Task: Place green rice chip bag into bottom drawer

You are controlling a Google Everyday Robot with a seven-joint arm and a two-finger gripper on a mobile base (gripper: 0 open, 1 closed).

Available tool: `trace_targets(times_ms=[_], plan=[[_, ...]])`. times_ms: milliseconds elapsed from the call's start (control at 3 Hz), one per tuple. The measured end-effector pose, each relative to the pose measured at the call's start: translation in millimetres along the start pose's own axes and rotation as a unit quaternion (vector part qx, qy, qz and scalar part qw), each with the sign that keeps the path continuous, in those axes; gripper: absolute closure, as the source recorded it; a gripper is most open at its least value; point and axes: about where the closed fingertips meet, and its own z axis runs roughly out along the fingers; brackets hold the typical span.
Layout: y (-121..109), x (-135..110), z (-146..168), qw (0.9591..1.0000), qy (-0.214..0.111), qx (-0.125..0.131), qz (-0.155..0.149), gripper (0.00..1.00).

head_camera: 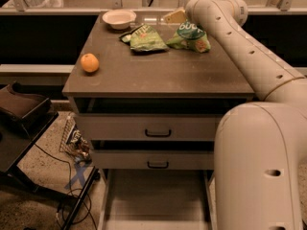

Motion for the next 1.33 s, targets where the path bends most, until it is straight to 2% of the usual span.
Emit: trace_targets(times_ms=[333,667,1000,1333], plan=[[-6.2,-1.5,-0.8,1.0000,-0.001,0.008,-0.005,0.00],[-14.2,13.5,0.8,0.9990,0.039,0.022,-0.004,0.00],[-27.1,47.1,-0.8,0.9916,0.120,0.049,0.000,0.00],[-33.1,80.2,-10.7,0.9812,0.184,0.057,0.013,0.18]])
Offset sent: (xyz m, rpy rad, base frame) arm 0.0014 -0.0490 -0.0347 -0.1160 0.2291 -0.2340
